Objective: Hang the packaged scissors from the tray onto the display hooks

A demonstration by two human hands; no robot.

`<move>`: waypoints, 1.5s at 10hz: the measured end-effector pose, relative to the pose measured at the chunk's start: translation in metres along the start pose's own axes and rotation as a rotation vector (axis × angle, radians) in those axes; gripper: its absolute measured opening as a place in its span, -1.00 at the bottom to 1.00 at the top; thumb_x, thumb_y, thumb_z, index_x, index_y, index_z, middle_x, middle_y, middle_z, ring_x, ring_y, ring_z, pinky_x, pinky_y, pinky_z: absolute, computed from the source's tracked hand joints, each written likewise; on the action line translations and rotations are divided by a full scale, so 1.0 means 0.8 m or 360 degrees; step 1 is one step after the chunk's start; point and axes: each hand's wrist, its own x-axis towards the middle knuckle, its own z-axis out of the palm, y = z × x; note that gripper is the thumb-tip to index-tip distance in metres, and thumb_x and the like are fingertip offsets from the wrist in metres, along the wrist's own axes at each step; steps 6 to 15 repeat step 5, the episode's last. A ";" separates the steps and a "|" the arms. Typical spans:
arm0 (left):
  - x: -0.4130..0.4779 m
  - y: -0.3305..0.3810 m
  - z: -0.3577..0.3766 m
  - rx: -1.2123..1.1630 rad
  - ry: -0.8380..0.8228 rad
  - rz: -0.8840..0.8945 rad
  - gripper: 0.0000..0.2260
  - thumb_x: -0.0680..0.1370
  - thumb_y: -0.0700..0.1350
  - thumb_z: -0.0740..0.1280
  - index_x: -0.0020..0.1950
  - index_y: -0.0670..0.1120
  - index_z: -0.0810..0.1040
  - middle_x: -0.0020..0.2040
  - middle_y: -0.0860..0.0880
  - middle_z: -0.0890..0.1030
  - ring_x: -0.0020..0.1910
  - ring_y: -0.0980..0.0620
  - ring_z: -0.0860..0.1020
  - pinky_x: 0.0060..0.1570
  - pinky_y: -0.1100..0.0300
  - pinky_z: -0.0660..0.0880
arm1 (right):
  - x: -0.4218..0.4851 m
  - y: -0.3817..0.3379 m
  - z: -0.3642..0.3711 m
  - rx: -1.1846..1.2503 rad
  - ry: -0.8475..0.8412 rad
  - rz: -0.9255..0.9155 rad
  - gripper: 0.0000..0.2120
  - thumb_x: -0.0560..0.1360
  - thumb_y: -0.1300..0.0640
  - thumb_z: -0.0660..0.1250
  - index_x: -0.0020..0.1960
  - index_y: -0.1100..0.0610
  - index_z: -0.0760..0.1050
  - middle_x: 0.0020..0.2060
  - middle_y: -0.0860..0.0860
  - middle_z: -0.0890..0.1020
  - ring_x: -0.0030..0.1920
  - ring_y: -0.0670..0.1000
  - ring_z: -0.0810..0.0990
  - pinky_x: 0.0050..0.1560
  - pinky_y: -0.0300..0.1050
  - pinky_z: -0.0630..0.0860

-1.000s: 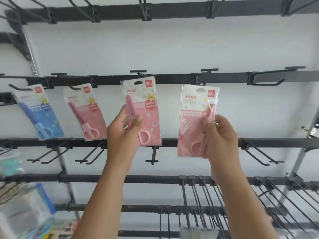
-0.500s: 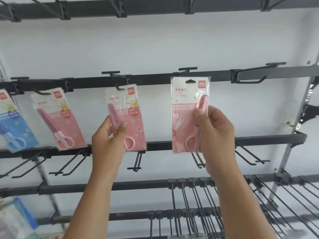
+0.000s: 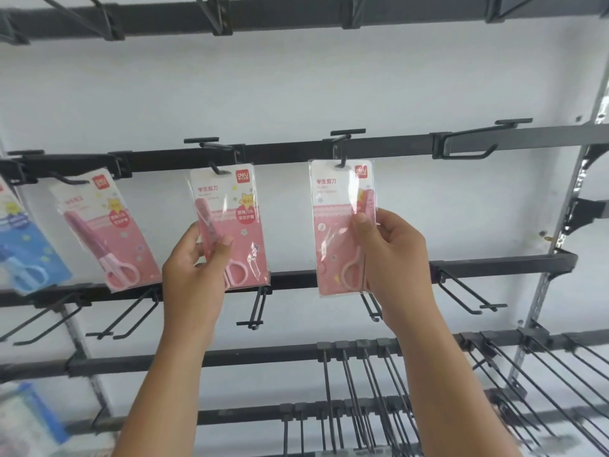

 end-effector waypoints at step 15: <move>-0.021 0.007 -0.016 0.0372 0.0144 -0.0035 -0.64 0.61 0.02 0.31 0.42 0.11 0.45 0.25 0.15 0.58 0.00 0.33 0.51 -0.08 0.38 0.35 | -0.012 0.008 -0.010 -0.0622 -0.0082 -0.0092 -0.57 0.64 -0.11 0.20 0.48 -0.05 0.36 0.12 -0.23 0.57 0.03 -0.06 0.64 -0.11 0.08 0.66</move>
